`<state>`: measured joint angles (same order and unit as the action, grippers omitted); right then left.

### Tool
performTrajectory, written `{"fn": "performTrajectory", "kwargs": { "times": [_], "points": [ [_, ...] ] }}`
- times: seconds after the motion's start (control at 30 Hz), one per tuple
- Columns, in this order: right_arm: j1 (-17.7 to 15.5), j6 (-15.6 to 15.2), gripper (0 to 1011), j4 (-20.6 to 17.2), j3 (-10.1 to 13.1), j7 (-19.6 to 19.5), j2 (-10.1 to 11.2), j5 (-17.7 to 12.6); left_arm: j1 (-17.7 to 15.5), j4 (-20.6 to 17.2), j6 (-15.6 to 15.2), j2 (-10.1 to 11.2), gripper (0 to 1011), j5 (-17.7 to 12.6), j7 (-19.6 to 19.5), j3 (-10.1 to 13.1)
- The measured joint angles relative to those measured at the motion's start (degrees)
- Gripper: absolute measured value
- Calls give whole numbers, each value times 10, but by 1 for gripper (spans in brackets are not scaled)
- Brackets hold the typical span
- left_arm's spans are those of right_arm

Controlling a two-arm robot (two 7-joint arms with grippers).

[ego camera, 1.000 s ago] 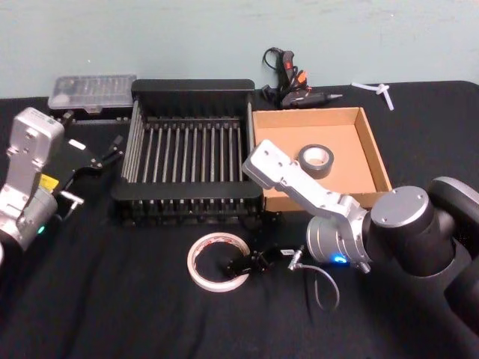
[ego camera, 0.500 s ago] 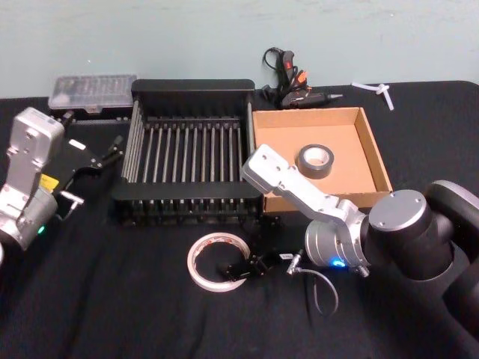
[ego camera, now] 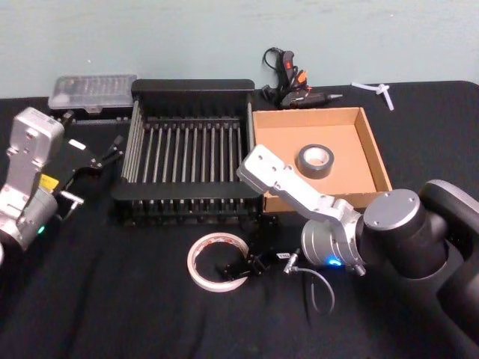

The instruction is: Pick up the white tape and place it into the black box , Pick up the silver tape and place it into the brown box.

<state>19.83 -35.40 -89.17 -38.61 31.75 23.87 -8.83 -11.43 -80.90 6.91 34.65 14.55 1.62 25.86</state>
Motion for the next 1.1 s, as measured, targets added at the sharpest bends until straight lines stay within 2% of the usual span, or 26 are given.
{"fn": "performTrajectory", "kwargs": {
  "times": [0.87,1.07,1.1],
  "points": [
    [3,-1,998,4,-2,-1,-3,12,0,0,0,0,1001,0,0,0],
    [3,-1,886,4,-1,-1,-3,11,0,0,0,0,1001,0,0,0],
    [3,-1,836,3,-1,-1,-3,11,0,0,0,0,1001,0,0,0]
  ]
}}
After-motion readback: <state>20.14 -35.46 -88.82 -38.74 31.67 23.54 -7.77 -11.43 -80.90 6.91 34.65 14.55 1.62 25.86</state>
